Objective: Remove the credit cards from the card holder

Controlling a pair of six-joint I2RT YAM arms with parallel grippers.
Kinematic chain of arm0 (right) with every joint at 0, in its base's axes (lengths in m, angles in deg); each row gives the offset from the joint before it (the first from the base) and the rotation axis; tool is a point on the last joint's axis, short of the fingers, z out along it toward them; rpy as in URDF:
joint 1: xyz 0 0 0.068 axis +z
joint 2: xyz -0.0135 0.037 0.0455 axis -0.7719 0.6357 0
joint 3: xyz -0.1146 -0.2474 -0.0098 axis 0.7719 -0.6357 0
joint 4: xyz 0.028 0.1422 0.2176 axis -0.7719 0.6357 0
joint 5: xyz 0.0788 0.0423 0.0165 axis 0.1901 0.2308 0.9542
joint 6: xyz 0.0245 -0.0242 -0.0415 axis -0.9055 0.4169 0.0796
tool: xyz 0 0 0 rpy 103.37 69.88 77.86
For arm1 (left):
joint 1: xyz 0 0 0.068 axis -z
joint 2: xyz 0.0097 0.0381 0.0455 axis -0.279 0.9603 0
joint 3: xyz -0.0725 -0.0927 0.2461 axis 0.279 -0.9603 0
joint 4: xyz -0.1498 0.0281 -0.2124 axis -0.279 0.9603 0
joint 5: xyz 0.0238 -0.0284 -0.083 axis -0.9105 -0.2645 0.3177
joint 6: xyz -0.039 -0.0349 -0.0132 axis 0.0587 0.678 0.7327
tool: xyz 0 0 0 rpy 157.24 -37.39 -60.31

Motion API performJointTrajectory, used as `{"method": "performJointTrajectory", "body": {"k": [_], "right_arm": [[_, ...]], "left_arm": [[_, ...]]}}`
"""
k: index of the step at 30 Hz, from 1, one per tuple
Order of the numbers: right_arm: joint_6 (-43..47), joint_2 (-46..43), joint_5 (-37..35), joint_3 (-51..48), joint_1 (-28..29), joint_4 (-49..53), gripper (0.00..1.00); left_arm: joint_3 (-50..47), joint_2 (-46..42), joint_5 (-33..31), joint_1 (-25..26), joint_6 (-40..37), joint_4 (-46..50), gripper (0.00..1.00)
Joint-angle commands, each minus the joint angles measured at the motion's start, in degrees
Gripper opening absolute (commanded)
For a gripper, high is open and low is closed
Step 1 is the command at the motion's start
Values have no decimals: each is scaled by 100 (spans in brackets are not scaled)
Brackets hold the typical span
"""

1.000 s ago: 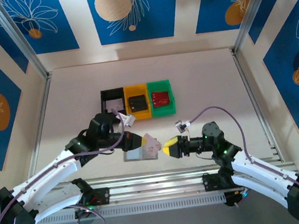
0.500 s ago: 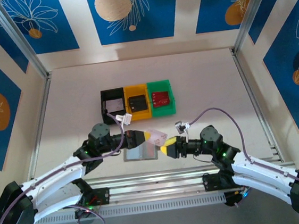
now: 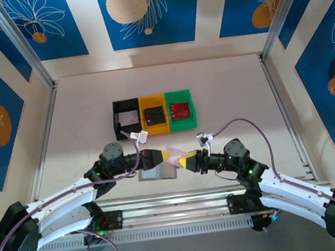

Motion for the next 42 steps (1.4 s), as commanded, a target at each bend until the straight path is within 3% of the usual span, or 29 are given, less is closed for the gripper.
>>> {"method": "performJointTrajectory", "body": {"k": [1,4,5,9,12,16,19,23,26,36,42], "right_arm": [[34,5,-114,167,46,-207,22],[60,24,-7,184,44,-248,9],[83,35,39,194,43,-234,2],[121,-38,154,235,19,15,0],[194,-105,542,322,-87,388,0],[197,-140,1422,393,-418,704,0],[199,-136,2179,419,-621,656,0],[289,47,2845,622,-683,826,0],[281,327,3331,795,-702,828,0],[293,724,3684,949,-821,840,0],[342,873,3546,1082,-893,980,0]], "left_arm": [[-44,-18,-30,69,41,-251,0],[-40,-18,-41,64,5,-222,0],[-27,-27,-43,65,-35,-177,5],[216,-184,3,37,-479,537,33],[553,-392,393,-178,-1012,1449,58],[1190,-419,1364,-699,-1771,2759,74],[1576,-272,1736,-911,-2292,3638,75],[1560,245,2458,-908,-1904,3038,67],[1564,461,2572,-858,-1878,3030,65],[1613,618,2774,-583,-1925,2981,53],[1519,550,2895,-467,-1746,2728,48]]}}
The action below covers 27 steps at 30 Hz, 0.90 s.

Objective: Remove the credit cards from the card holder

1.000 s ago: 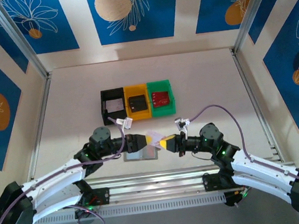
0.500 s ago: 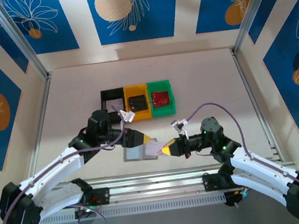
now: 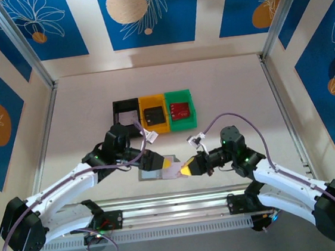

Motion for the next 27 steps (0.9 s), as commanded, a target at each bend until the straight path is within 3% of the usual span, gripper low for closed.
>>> {"method": "performJointTrajectory", "body": {"k": [1,17,22,23,27], "right_arm": [[139,55,127,224,-78,157,0],[200,260,260,370,-78,244,0],[273,230,130,413,-78,383,0],[308,210,80,419,-87,454,3],[391,110,-129,461,-147,747,35]], "left_arm": [[6,-73,226,113,37,-186,46],[50,-144,193,122,-27,-120,3],[130,-256,72,126,-150,89,0],[170,-295,4,116,-209,195,0],[408,-382,-236,53,-503,722,0]]}}
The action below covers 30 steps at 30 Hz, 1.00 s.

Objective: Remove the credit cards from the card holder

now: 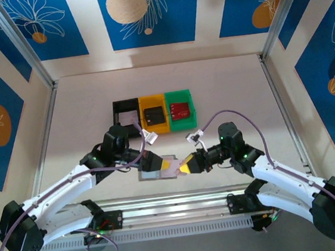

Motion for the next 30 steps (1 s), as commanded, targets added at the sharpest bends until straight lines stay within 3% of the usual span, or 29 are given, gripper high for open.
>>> {"method": "performJointTrajectory", "body": {"k": [1,5,7,12,18,20,24,30], "right_arm": [[159,-162,-265,180,-77,464,42],[200,-433,-671,211,-358,940,71],[192,-614,-871,246,-551,1201,77],[300,-1044,-1489,544,-962,2182,82],[555,-1648,-2218,1207,-1042,3350,86],[598,-1900,-2496,1435,-1059,3667,87],[757,-1984,-3368,2104,-1118,4666,90],[1247,-1614,-4872,3166,-1179,6134,91]], "left_arm": [[378,-148,-177,-64,-410,568,0],[862,-86,-287,-385,-902,1458,0],[1113,-67,-419,-585,-1109,1850,0],[1498,48,-884,-1055,-1499,2434,0],[1679,182,-1296,-1348,-1627,2506,0],[1762,145,-1705,-1402,-1880,2691,0],[1929,123,-2593,-1475,-2444,3004,0],[2284,456,-3135,-1868,-2763,3338,0]]}}
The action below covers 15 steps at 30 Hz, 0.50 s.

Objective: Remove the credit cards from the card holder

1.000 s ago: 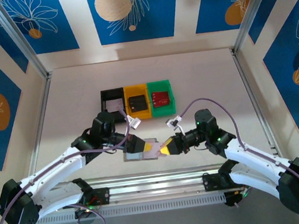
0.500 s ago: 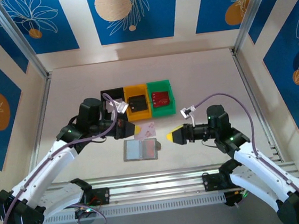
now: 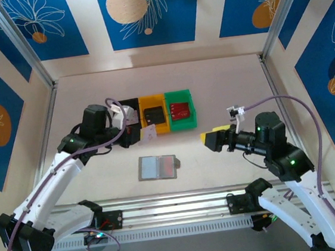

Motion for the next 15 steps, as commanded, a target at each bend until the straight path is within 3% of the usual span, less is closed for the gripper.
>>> {"method": "performJointTrajectory", "body": {"k": [1,6,15], "right_arm": [[445,167,-1242,444,-45,1211,92],[475,165,-1857,556,-63,1480,97],[226,-266,-2328,21,-63,1642,99]], "left_arm": [[280,230,-449,-339,-319,259,0],[176,441,-65,-903,-103,-321,0],[404,860,-841,-1317,-593,-455,0]]}}
